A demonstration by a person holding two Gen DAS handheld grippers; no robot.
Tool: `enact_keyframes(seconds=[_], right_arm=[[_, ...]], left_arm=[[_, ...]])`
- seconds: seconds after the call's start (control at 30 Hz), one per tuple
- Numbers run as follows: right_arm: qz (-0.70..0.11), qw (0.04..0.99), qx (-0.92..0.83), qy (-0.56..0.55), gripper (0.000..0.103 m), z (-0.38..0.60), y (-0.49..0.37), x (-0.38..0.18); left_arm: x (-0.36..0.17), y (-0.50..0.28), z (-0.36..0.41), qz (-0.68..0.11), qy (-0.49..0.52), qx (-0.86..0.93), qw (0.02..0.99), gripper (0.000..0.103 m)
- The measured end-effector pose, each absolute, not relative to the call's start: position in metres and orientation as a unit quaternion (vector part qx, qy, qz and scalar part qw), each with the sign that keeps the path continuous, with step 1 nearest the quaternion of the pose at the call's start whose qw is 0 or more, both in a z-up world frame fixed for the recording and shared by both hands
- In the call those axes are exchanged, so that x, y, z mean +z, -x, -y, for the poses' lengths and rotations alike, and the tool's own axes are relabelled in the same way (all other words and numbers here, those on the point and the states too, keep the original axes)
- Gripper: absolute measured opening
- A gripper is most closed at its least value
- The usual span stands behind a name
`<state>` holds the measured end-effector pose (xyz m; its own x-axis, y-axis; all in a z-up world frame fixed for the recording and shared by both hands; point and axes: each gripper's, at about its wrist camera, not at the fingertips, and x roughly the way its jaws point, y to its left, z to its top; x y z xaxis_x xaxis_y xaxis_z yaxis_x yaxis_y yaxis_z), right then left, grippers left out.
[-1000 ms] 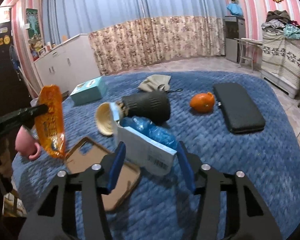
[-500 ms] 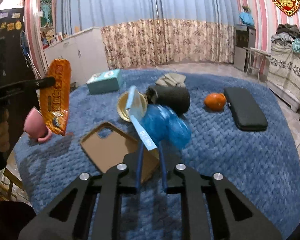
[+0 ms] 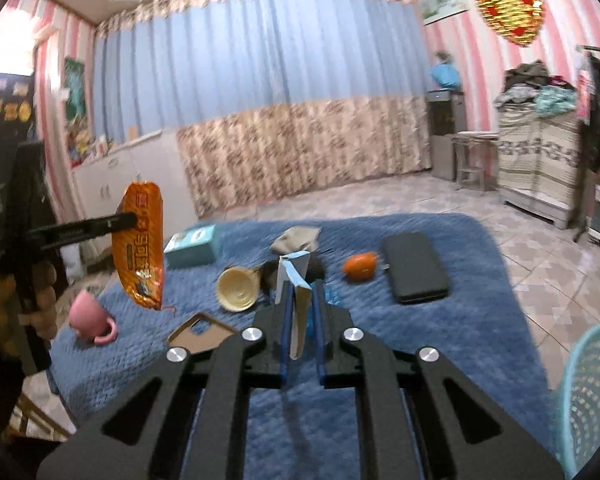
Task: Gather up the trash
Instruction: 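Carry the paper box with the right tool and the wrapper with the left tool over the light blue wastebasket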
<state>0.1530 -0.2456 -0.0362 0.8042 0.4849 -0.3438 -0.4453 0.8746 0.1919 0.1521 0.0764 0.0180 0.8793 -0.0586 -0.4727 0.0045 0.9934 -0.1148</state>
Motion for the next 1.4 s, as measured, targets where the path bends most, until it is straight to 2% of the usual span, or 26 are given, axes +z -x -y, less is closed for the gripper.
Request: enact_keyframes(seconds=[0.3, 0.83, 1.4], right_arm=[[-0.175, 0.963, 0.173, -0.113, 0.009, 0.326, -0.148, -0.029], [-0.166, 0.977, 0.037, -0.129, 0.009, 0.428, -0.127, -0.03], [-0.225, 0.958, -0.123, -0.133, 0.009, 0.52, -0.116, -0.049]], left_arm=[[0.033, -0.173, -0.001, -0.229, 0.038, -0.075, 0.97, 0.001], [0.023, -0.202, 0.114, -0.238, 0.024, -0.165, 0.957, 0.001], [0.0, -0.208, 0.248, -0.244, -0.011, -0.264, 0.933, 0.001]])
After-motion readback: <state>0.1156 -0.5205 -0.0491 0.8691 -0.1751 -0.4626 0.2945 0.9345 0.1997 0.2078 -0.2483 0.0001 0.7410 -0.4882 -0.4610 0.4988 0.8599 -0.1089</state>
